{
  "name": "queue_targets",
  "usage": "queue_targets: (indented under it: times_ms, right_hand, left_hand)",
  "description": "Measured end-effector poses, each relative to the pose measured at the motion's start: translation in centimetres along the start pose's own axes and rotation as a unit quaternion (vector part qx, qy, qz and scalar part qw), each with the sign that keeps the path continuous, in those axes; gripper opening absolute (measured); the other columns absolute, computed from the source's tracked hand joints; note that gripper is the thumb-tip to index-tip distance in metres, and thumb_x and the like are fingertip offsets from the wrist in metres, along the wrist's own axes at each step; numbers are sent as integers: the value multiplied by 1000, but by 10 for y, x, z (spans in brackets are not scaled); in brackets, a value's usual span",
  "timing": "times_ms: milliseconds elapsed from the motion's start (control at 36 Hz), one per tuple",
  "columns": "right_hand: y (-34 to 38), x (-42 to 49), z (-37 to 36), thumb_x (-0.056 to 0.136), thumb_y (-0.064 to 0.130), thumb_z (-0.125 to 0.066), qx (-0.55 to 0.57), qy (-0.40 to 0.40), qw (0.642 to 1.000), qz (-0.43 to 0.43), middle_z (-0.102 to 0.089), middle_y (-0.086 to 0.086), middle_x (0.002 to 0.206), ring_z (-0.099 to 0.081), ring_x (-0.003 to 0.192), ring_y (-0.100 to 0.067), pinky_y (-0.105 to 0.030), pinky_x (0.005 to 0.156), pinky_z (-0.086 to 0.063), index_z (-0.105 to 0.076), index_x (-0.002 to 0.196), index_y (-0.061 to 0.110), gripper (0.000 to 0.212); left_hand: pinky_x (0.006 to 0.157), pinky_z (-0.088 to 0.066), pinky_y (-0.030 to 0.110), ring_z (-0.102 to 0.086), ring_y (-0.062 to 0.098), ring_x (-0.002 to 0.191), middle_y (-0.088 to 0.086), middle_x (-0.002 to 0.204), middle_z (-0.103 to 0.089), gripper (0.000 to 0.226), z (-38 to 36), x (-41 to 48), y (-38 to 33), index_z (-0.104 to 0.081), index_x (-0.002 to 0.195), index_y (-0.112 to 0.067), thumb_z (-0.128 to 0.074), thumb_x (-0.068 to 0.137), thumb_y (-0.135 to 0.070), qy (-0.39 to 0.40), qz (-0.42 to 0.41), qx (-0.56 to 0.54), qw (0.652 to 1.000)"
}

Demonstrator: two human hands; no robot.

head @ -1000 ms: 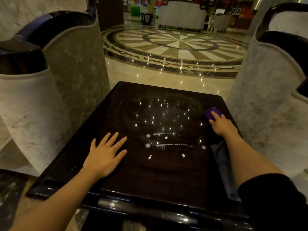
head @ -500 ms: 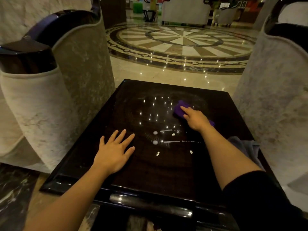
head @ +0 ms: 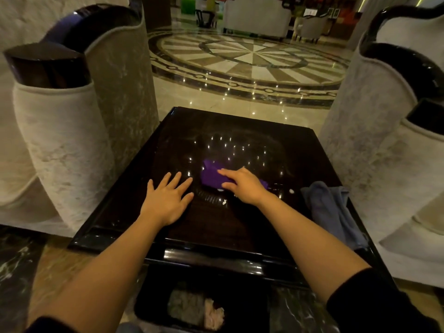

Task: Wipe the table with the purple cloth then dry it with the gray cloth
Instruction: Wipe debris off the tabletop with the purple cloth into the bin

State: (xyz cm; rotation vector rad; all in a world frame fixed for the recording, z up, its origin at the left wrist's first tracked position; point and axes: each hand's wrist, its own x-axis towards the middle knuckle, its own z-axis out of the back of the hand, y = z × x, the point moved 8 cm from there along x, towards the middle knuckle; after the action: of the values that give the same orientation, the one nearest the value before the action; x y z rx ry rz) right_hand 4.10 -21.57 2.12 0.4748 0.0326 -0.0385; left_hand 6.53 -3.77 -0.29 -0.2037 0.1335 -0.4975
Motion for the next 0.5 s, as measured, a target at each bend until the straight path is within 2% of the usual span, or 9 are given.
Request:
queue_targets:
  times_ms: [111, 167, 278, 417, 500]
  right_hand:
    - [23, -33, -7, 89, 24, -53, -12, -3, 999, 48, -51, -7, 134, -46, 113, -24, -31, 92, -36, -40, 133, 23, 45]
    - [33, -50, -9, 89, 23, -53, -19, -7, 998, 67, -48, -2, 138, -46, 110, -22, -28, 89, -35, -40, 133, 23, 45]
    - [47, -82, -16, 89, 24, -53, -22, -18, 996, 86, -50, 3, 137, -47, 104, -19, -25, 84, -33, -42, 131, 24, 44]
    - [64, -113, -20, 88, 24, -55, -20, -28, 995, 98, -53, 4, 134, -49, 104, -19, -25, 87, -35, -45, 129, 25, 42]
    - [73, -131, -24, 87, 22, -57, -19, -33, 993, 111, -53, 2, 133, -51, 103, -22, -30, 91, -39, -47, 128, 23, 42]
  left_hand:
    - [113, 2, 56, 3, 23, 143, 0, 156, -4, 50, 0, 0, -1, -9, 142, -35, -21, 94, -45, 4, -5, 7, 1000]
    - [113, 1, 56, 3, 23, 143, 1, 157, -4, 49, 0, 1, -2, -9, 142, -34, -20, 95, -43, 5, -8, 13, 1000]
    - [112, 1, 57, 4, 24, 143, 2, 157, -2, 49, -2, 1, -2, -7, 142, -34, -19, 95, -41, 14, -11, 20, 1000]
    - [112, 2, 57, 5, 25, 143, 2, 157, -1, 50, -1, 0, -3, -5, 142, -33, -19, 95, -42, 18, -12, 16, 1000]
    - [112, 2, 57, 5, 25, 143, 2, 157, -1, 50, -1, 0, -4, -6, 142, -33, -18, 95, -42, 19, -12, 13, 1000]
